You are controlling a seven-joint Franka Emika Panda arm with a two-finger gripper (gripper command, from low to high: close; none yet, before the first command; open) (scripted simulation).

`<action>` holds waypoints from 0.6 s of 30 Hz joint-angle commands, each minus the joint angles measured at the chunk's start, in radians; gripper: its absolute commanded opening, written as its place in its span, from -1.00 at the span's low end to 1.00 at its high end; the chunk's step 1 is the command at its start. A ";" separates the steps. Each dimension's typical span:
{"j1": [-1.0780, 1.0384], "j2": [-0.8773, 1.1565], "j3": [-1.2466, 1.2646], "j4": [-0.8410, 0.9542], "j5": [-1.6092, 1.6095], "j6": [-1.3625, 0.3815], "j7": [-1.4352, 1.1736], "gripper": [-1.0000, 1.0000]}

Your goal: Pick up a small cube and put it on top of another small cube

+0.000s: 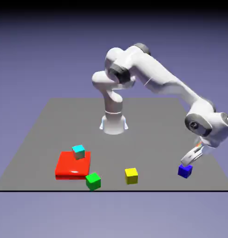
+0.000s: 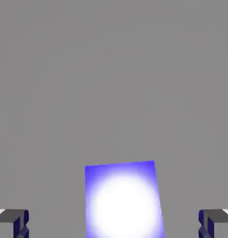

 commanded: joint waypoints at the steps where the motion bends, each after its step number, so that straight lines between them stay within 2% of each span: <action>1: 0.000 0.025 -0.019 -0.023 -0.022 0.043 0.012 0.00; 3: 0.001 0.071 -0.053 -0.066 -0.063 0.123 0.034 0.00; 4: 0.001 0.071 -0.053 -0.066 -0.063 0.123 0.034 -1.00; 8: 0.000 -0.003 -0.006 -0.003 0.004 0.001 0.000 -1.00; 18: 0.020 -0.197 -0.368 -0.170 0.221 0.050 0.026 -1.00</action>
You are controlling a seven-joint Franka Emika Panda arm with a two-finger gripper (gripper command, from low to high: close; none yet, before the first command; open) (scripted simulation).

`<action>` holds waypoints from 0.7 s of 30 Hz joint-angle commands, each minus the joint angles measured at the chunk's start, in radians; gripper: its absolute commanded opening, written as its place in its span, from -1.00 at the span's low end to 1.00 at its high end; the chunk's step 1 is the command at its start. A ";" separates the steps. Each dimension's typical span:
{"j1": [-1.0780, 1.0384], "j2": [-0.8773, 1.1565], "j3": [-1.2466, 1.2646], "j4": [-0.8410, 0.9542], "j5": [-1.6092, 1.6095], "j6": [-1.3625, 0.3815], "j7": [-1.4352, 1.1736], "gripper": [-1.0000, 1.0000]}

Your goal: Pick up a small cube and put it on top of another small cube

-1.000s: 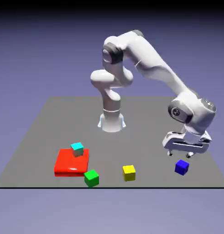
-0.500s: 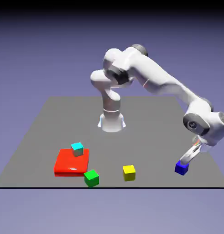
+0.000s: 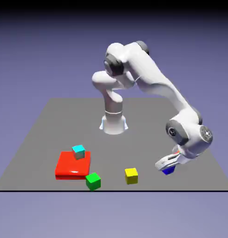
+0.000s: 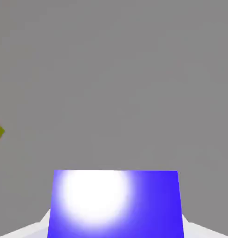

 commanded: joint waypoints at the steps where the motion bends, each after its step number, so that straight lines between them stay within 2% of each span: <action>1: 0.002 -0.019 -0.036 -0.017 0.024 0.005 0.002 -1.00; 21: 0.042 -0.408 -0.761 -0.351 0.459 0.104 0.054 -1.00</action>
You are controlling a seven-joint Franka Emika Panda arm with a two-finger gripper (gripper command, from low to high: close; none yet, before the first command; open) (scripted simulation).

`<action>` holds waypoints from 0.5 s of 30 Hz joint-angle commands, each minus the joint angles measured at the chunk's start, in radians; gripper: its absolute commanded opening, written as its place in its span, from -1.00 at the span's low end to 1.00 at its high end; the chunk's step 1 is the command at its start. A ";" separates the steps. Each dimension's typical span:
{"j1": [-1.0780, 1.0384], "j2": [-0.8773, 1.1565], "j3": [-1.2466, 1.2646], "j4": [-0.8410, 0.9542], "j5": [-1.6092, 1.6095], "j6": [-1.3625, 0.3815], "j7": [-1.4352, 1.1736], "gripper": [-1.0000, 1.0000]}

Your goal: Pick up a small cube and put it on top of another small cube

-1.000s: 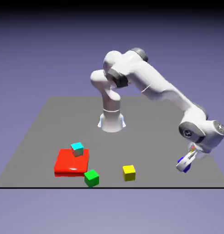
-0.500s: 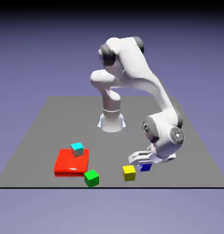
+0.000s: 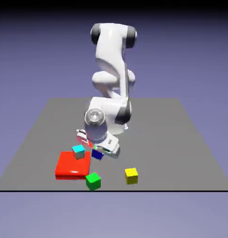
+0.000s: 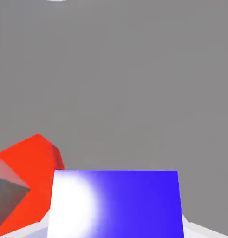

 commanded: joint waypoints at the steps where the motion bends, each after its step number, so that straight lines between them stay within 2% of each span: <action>1: 0.002 -0.019 -0.036 -0.017 0.025 0.005 0.002 -1.00; 10: 0.019 -0.186 -0.347 -0.160 0.211 0.048 0.024 -1.00; 15: 0.008 -0.070 -0.294 -0.242 0.335 0.203 -0.068 -1.00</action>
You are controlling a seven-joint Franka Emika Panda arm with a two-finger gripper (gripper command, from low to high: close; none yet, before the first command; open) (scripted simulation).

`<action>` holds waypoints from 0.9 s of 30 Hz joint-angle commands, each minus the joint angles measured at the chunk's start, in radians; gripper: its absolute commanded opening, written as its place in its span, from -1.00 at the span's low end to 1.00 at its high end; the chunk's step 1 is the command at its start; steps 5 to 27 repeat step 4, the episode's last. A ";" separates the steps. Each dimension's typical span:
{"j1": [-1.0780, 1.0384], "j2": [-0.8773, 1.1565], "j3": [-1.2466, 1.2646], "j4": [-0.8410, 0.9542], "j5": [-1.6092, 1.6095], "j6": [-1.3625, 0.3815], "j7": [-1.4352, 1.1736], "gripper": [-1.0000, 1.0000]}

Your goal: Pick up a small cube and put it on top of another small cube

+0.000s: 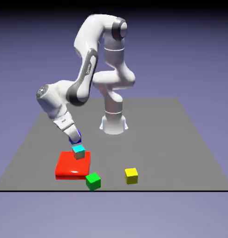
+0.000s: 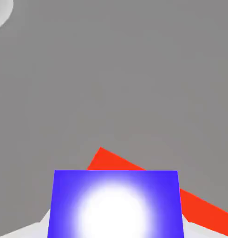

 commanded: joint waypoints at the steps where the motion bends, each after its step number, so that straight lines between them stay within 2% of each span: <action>1: 0.000 0.000 0.000 0.000 0.004 0.000 -0.002 1.00; 4: 0.006 -0.065 -0.030 0.046 -0.066 -0.087 0.049 1.00; 27: 0.006 -0.065 -0.030 0.046 -0.066 -0.087 0.049 1.00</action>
